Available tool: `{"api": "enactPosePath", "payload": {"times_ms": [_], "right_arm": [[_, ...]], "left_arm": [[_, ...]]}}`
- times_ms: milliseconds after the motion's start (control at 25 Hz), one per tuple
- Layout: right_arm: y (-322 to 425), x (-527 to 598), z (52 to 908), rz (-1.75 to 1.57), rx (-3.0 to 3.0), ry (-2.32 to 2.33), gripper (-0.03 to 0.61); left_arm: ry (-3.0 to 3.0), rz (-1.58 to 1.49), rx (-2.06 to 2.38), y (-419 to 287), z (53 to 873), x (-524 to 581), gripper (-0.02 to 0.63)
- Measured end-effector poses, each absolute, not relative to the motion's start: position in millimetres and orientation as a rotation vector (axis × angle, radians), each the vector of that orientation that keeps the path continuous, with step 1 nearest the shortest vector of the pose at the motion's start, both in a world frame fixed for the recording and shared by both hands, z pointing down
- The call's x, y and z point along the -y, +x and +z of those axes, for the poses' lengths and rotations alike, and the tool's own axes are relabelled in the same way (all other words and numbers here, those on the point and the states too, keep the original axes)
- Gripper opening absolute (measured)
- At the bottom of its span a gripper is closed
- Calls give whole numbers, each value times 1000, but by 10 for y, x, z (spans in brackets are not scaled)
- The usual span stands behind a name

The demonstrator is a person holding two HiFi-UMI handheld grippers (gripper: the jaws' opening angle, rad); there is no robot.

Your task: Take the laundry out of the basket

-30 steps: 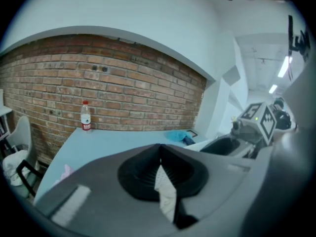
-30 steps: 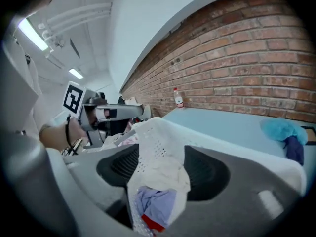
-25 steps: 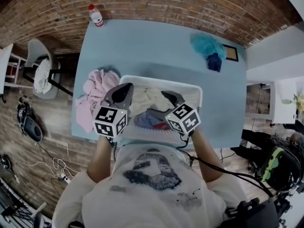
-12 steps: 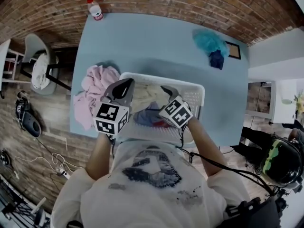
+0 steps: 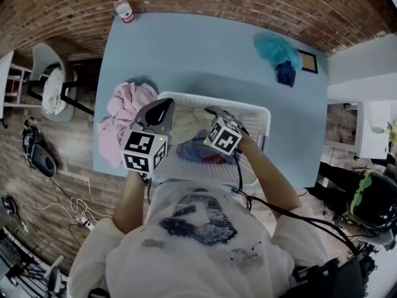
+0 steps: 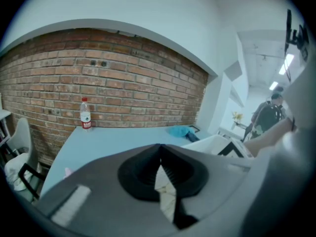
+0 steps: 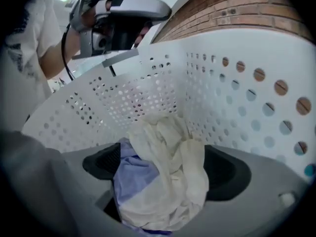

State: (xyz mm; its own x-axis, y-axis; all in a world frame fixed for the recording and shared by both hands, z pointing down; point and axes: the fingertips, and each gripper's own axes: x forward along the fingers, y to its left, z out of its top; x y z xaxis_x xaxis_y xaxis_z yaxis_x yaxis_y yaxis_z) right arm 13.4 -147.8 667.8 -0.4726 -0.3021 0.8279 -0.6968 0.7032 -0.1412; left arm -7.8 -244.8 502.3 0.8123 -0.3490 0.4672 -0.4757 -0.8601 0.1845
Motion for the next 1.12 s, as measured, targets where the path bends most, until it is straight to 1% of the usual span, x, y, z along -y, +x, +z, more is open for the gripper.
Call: {"api": "enactPosePath", "payload": {"times_ms": [360,800,1000,1120], "right_arm": [[87,1236,7250,469,1959,556,525],[-5,1142,7429,500,1916,530,518],[-39,1107,7412,535,1922,493,443],[-70,1067,7381,550,1937,457,350]], "left_arm": [[2695,633,623,-107,5035,2443,-11],[2688,613,637,-106,5013,2476,-9],[2677,610,639,-153,5024,2479,-11],[2673,604,635,-173,5031,2456,-10]]}}
